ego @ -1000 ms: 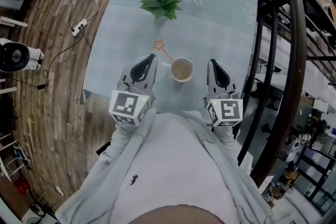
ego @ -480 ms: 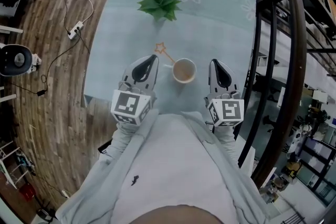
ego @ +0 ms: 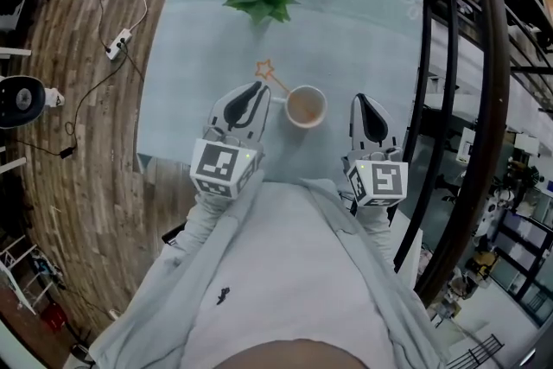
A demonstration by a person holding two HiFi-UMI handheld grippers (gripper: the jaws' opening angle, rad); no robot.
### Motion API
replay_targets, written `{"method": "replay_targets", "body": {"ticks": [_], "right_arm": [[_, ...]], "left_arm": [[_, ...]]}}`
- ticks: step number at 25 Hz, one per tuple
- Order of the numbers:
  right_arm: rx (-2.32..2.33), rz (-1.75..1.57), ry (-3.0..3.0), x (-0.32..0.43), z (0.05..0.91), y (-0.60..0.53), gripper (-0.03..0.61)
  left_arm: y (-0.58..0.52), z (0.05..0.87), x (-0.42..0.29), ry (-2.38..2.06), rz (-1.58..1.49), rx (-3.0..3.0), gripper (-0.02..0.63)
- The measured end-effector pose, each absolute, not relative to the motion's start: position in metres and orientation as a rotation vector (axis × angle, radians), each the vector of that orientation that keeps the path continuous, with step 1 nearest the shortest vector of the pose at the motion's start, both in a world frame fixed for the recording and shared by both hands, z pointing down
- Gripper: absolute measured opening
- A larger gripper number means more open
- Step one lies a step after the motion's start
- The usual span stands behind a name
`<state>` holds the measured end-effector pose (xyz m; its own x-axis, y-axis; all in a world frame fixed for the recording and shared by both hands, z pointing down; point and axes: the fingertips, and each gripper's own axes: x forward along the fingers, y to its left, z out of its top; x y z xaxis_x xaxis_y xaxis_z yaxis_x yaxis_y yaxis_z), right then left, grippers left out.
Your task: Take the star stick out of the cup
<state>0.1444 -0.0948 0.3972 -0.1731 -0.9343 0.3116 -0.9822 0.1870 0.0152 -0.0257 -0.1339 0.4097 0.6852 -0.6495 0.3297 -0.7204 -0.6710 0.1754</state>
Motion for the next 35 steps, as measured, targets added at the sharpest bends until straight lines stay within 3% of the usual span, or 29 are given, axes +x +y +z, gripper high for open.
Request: {"method": "replay_targets", "body": {"ticks": [4, 8, 24, 35], "right_arm": [[1.835, 0.295, -2.199, 0.144, 0.403, -0.09, 0.015], [1.843, 0.31, -2.182, 0.146, 0.408, -0.084, 0.015], [1.893, 0.401, -2.111, 0.154, 0.429, -0.058, 0.015], [1.933, 0.443, -2.088, 0.153, 0.437, -0.054, 0.015]], "left_arm": [[-0.128, 0.421, -0.018, -1.016, 0.357, 2.594, 0.025], [-0.118, 0.438, -0.005, -0.882, 0.356, 2.552, 0.11], [-0.109, 0.494, 0.014, -0.722, 0.385, 2.459, 0.229], [-0.119, 0.51, 0.026, -0.647, 0.365, 2.452, 0.236]]}}
